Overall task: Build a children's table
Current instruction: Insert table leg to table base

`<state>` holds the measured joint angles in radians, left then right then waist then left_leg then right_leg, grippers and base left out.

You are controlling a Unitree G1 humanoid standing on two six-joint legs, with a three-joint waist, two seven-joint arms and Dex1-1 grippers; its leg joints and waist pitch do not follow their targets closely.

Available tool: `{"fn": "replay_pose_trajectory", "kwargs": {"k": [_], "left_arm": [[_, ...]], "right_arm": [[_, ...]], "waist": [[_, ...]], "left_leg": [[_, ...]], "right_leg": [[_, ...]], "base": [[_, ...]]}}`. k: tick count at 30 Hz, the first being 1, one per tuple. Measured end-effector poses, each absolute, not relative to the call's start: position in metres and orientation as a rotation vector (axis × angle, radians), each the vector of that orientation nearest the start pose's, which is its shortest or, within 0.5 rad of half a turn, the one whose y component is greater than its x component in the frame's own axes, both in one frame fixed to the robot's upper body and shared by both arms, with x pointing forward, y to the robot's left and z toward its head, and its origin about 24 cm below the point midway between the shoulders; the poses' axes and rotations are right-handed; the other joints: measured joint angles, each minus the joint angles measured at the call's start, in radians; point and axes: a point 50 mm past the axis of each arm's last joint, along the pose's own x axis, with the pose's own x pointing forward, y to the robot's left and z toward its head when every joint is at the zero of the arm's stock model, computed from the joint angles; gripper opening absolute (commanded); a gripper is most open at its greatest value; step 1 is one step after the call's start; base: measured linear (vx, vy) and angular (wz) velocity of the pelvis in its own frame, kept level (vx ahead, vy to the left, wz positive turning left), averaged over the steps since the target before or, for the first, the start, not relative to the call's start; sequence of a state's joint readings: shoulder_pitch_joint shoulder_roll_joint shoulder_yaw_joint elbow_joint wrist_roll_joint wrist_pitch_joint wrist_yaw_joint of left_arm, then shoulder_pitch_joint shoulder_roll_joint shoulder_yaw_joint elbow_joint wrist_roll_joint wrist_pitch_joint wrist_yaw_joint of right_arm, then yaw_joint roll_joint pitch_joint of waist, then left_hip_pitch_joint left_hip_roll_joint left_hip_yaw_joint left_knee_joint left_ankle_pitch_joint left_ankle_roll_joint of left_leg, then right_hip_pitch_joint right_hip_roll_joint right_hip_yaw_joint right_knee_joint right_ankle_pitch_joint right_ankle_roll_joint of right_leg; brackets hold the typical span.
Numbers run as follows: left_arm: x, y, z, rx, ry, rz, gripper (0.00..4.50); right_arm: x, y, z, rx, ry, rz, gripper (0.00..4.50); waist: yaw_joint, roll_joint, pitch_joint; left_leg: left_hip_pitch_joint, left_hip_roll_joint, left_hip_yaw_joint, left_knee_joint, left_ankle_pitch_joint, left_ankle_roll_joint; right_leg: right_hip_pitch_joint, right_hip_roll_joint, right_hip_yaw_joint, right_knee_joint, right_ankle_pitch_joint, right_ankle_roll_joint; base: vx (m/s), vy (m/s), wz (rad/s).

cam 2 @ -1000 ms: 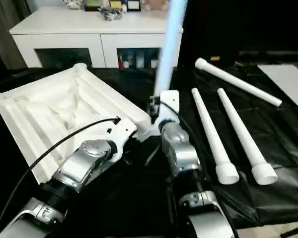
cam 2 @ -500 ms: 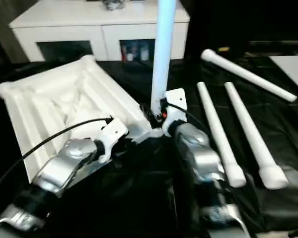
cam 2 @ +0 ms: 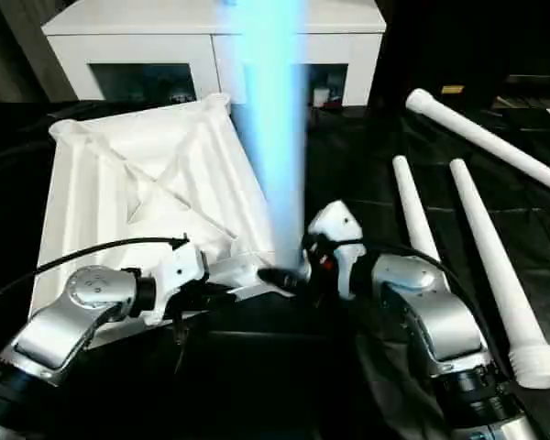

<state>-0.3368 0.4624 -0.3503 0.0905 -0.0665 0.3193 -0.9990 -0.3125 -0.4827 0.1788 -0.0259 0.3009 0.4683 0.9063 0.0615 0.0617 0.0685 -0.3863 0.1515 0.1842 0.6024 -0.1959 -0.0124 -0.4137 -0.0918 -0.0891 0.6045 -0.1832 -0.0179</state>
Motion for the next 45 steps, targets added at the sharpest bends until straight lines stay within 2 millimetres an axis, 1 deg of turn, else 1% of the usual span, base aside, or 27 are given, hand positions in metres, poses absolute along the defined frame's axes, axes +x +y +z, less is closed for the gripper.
{"fn": "replay_pose_trajectory", "kwargs": {"k": [4,5,8,10,11,13,15,17,18,19,22,23,24,25,29,35,39,42,45], "left_arm": [[0.269,0.127,0.051,0.39,0.417,-1.243,0.0],[0.269,0.127,0.051,0.389,0.418,-1.244,0.0],[0.269,0.127,0.05,0.389,0.423,-1.244,0.0],[0.268,0.127,0.05,0.388,0.422,-1.246,0.0],[0.268,0.127,0.05,0.387,0.422,-1.248,0.0],[0.268,0.127,0.05,0.387,0.423,-1.255,0.0],[0.268,0.126,0.05,0.386,0.423,-1.258,0.0],[0.268,0.126,0.05,0.387,0.423,-1.261,0.0],[0.268,0.126,0.051,0.387,0.423,-1.263,0.0],[0.267,0.126,0.051,0.388,0.423,-1.264,0.0],[0.267,0.127,0.051,0.388,0.425,-1.267,0.0],[0.267,0.127,0.051,0.388,0.425,-1.267,0.0],[0.267,0.127,0.051,0.388,0.426,-1.266,0.0],[0.267,0.127,0.05,0.388,0.427,-1.266,0.0],[0.267,0.128,0.05,0.389,0.427,-1.268,0.0],[0.267,0.127,0.05,0.39,0.426,-1.266,0.0],[0.267,0.126,0.05,0.393,0.421,-1.258,0.0],[0.267,0.126,0.05,0.394,0.421,-1.256,0.0],[0.267,0.126,0.05,0.395,0.423,-1.256,0.0]], "right_arm": [[0.278,-0.148,0.082,-0.147,0.317,1.081,4.46],[0.279,-0.148,0.082,-0.148,0.318,1.078,4.2],[0.282,-0.147,0.079,-0.14,0.318,1.046,4.07],[0.286,-0.145,0.078,-0.126,0.314,1.018,3.79],[0.286,-0.146,0.078,-0.125,0.311,1.01,3.7],[0.287,-0.147,0.079,-0.125,0.299,1.004,3.66],[0.287,-0.147,0.08,-0.121,0.294,1.003,3.36],[0.287,-0.147,0.08,-0.117,0.292,1.002,3.25],[0.287,-0.148,0.081,-0.107,0.289,1.003,3.17],[0.287,-0.148,0.081,-0.095,0.283,1.001,2.94],[0.289,-0.152,0.085,-0.044,0.265,0.986,2.82],[0.289,-0.153,0.086,-0.027,0.263,0.982,2.6],[0.289,-0.153,0.086,-0.01,0.259,0.979,2.6],[0.289,-0.154,0.087,0.006,0.258,0.977,2.43],[0.289,-0.154,0.087,0.036,0.259,0.98,2.06],[0.287,-0.157,0.088,0.086,0.275,1.001,1.91],[0.283,-0.16,0.091,0.06,0.297,1.056,1.9],[0.277,-0.158,0.087,0.043,0.324,1.095,1.9],[0.276,-0.156,0.086,0.028,0.332,1.109,1.89]], "waist": [[-0.005,-0.001,0.0],[-0.006,-0.001,0.0],[-0.009,-0.002,0.0],[-0.009,-0.002,0.0],[-0.009,-0.002,0.0],[-0.008,-0.002,0.0],[-0.007,-0.002,0.0],[-0.006,-0.002,-0.001],[-0.005,-0.002,-0.001],[-0.005,-0.002,-0.001],[-0.006,-0.002,-0.001],[-0.006,-0.002,-0.001],[-0.006,-0.002,-0.001],[-0.006,-0.002,-0.001],[-0.006,-0.002,-0.001],[-0.006,-0.003,-0.001],[-0.004,-0.003,-0.002],[-0.005,-0.005,-0.002],[-0.006,-0.005,-0.003]], "left_leg": [[0.006,0.001,0.003,0.002,0.0,-0.01],[0.006,0.001,0.003,0.003,0.0,-0.01],[0.006,0.001,0.004,0.004,0.001,-0.01],[0.005,0.001,0.004,0.005,0.001,-0.011],[0.005,0.001,0.004,0.005,0.001,-0.011],[0.005,0.001,0.004,0.007,0.001,-0.011],[0.004,0.001,0.004,0.008,0.001,-0.011],[0.004,0.001,0.004,0.007,0.001,-0.01],[0.004,0.002,0.004,0.008,0.001,-0.01],[0.004,0.002,0.004,0.008,0.001,-0.01],[0.004,0.002,0.004,0.008,0.001,-0.01],[0.004,0.002,0.004,0.009,0.001,-0.01],[0.004,0.002,0.004,0.009,0.001,-0.01],[0.004,0.002,0.004,0.009,0.001,-0.01],[0.003,0.002,0.004,0.01,0.001,-0.01],[0.003,0.002,0.004,0.01,0.002,-0.009],[0.003,0.002,0.004,0.011,0.002,-0.008],[0.003,0.003,0.004,0.012,0.002,-0.008],[0.003,0.003,0.004,0.013,0.002,-0.009]], "right_leg": [[0.006,0.0,0.004,0.001,0.0,0.0],[0.007,0.0,0.005,0.001,0.0,0.001],[0.007,0.0,0.006,0.001,0.002,0.003],[0.007,0.0,0.006,0.002,0.005,0.001],[0.007,0.0,0.006,0.002,0.005,0.001],[0.007,0.0,0.007,0.005,0.005,0.001],[0.007,0.0,0.008,0.006,0.005,0.001],[0.007,0.0,0.008,0.007,0.005,0.001],[0.007,0.0,0.008,0.007,0.005,0.001],[0.007,0.0,0.008,0.006,0.005,0.001],[0.007,0.0,0.008,0.007,0.005,0.001],[0.007,0.0,0.008,0.007,0.005,0.001],[0.007,0.0,0.008,0.007,0.005,0.001],[0.007,0.0,0.008,0.007,0.005,0.001],[0.007,0.0,0.008,0.007,0.005,0.001],[0.007,0.0,0.008,0.007,0.005,0.001],[0.007,0.0,0.008,0.008,0.005,0.001],[0.007,0.0,0.008,0.009,0.005,0.001],[0.007,0.0,0.008,0.009,0.005,0.001]], "base": [[-0.041,0.008,0.03],[0.0,0.0,0.0],[0.0,0.0,0.0],[0.0,0.0,0.0],[0.0,0.0,0.0],[0.0,0.0,0.0],[0.0,0.0,0.0],[0.0,0.0,0.0],[0.0,0.0,0.0],[0.0,0.0,0.0],[0.0,0.0,0.0],[0.0,0.0,0.0],[0.0,0.0,0.0],[0.0,0.0,0.0],[0.0,0.0,0.0],[0.0,0.0,0.0],[0.0,0.0,0.0],[0.0,0.0,0.0],[0.0,0.0,0.0]]}}
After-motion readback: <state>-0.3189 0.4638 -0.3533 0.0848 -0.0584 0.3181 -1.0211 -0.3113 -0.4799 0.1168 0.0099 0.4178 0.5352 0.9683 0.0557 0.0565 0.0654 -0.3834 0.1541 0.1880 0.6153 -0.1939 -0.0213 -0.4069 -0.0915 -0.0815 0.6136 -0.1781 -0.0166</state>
